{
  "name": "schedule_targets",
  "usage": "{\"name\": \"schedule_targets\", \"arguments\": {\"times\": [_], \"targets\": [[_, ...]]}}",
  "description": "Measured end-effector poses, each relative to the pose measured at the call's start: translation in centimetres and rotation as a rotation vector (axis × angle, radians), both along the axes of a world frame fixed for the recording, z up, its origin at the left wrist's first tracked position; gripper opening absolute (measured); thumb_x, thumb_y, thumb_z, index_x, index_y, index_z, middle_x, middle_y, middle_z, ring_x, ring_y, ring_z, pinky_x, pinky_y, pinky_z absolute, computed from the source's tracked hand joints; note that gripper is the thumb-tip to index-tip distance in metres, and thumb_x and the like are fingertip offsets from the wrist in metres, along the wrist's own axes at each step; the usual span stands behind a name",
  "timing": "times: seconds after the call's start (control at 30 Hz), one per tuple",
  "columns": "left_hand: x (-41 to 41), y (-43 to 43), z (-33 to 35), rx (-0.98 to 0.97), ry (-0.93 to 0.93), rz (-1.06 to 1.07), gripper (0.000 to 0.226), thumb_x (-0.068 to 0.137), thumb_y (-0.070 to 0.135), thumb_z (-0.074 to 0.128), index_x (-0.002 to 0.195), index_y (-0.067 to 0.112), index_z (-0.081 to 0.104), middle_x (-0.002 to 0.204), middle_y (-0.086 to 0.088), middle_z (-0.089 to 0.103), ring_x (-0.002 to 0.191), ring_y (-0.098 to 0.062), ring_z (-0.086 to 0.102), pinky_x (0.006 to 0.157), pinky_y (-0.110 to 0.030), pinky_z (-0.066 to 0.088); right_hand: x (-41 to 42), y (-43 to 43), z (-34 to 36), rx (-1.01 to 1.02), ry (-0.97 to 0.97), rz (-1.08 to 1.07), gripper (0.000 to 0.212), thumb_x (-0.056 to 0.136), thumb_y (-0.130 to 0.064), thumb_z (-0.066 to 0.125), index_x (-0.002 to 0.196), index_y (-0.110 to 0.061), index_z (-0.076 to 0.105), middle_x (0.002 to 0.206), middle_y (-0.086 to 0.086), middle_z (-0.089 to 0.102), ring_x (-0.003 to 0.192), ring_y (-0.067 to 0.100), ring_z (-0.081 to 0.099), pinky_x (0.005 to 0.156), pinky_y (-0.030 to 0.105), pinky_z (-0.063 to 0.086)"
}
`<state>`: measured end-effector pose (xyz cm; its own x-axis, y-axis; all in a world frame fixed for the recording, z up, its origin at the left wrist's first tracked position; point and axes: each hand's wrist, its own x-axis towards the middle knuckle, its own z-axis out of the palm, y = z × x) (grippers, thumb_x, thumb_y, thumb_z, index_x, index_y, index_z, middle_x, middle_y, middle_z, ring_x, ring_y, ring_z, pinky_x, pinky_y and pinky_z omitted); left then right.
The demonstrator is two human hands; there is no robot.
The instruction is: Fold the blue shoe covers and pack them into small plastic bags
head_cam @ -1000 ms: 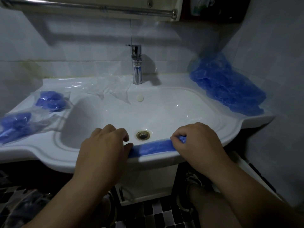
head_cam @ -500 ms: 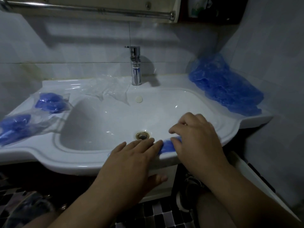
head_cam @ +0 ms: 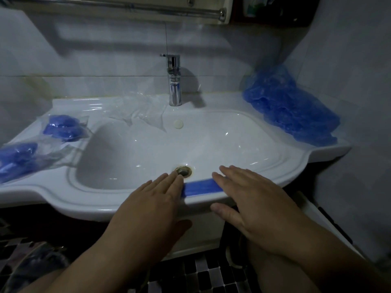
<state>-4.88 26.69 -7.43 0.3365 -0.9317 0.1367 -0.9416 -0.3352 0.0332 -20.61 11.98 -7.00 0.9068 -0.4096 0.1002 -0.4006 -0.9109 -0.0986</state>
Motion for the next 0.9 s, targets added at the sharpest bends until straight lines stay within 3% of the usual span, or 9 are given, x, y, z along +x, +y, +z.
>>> {"name": "schedule_targets", "arguments": {"times": [0.1,0.17,0.27,0.37,0.43,0.5,0.63,0.77,0.9], "targets": [[-0.1,-0.1,-0.2,-0.023,-0.009,-0.005,0.090,0.088,0.065,0.045,0.154,0.024,0.000,0.163,0.006,0.001,0.149,-0.010,0.007,0.118,-0.024,0.003,0.1,0.1,0.4,0.034,0.029,-0.001,0.087,0.076,-0.075,-0.003,0.153,-0.037,0.014,0.161,-0.013,0.012,0.148,0.005,0.010,0.121,0.028,0.010],[-0.2,-0.2,-0.5,-0.103,0.007,0.012,0.083,0.086,0.069,0.043,0.151,0.027,0.015,0.159,0.008,0.022,0.142,-0.008,0.027,0.116,-0.024,0.019,0.0,-0.1,0.5,0.089,-0.030,0.007,0.073,0.087,-0.069,0.006,0.151,-0.037,0.021,0.160,-0.016,0.018,0.145,0.001,0.014,0.118,0.020,0.008],[-0.7,-0.2,0.2,-0.281,0.077,0.051,0.066,0.080,0.072,0.042,0.136,0.037,0.041,0.125,0.016,0.060,0.107,-0.007,0.058,0.088,-0.022,0.042,-0.3,-0.9,0.7,0.238,-0.254,-0.017,0.044,0.099,-0.041,0.041,0.143,-0.034,0.043,0.145,-0.022,0.041,0.132,-0.009,0.033,0.113,0.012,0.021],[-0.7,-0.1,0.3,-0.360,0.243,0.080,0.060,0.081,0.063,0.055,0.136,0.046,0.038,0.121,0.025,0.054,0.101,-0.001,0.054,0.081,-0.015,0.037,0.1,-2.1,1.1,0.248,-0.330,-0.035,0.031,0.091,-0.020,0.061,0.119,-0.032,0.066,0.125,-0.023,0.055,0.114,-0.009,0.048,0.101,0.008,0.035],[-0.4,-0.2,0.3,-0.364,0.264,0.067,0.053,0.081,0.058,0.061,0.130,0.047,0.043,0.111,0.029,0.047,0.094,0.001,0.049,0.076,-0.011,0.032,0.5,-2.4,1.7,0.245,-0.282,-0.030,0.023,0.089,-0.021,0.064,0.106,-0.033,0.073,0.115,-0.024,0.057,0.107,-0.006,0.051,0.095,0.007,0.038],[0.0,-0.2,0.2,-0.356,0.239,0.044,0.044,0.080,0.055,0.065,0.120,0.046,0.051,0.105,0.028,0.050,0.091,-0.003,0.054,0.072,-0.011,0.034,1.0,-2.7,2.2,0.197,-0.233,-0.018,0.021,0.090,-0.025,0.064,0.105,-0.036,0.073,0.104,-0.023,0.053,0.102,-0.002,0.047,0.092,0.016,0.040],[0.6,0.0,0.4,-0.330,0.186,-0.009,0.037,0.072,0.064,0.051,0.096,0.040,0.064,0.091,0.020,0.059,0.077,-0.008,0.058,0.067,-0.026,0.048,2.0,-3.1,2.8,0.074,-0.172,-0.055,0.022,0.093,-0.027,0.060,0.107,-0.039,0.072,0.087,-0.017,0.047,0.087,0.002,0.045,0.073,0.015,0.035],[0.8,0.0,1.1,-0.358,0.230,-0.075,0.048,0.077,0.072,0.040,0.098,0.039,0.067,0.088,0.020,0.057,0.079,-0.005,0.055,0.067,-0.024,0.047,3.1,-3.0,1.9,0.040,-0.194,-0.082,0.026,0.093,-0.024,0.056,0.109,-0.036,0.072,0.097,-0.012,0.060,0.092,0.010,0.057,0.082,0.024,0.043],[0.7,-0.1,2.2,-0.392,0.441,-0.199,0.051,0.090,0.062,0.032,0.088,0.027,0.069,0.078,0.010,0.063,0.075,-0.007,0.061,0.066,-0.027,0.045,3.5,-2.7,1.2,0.145,-0.254,-0.057,0.030,0.095,-0.018,0.053,0.116,-0.031,0.069,0.107,-0.008,0.062,0.097,0.012,0.057,0.087,0.028,0.046]]}}
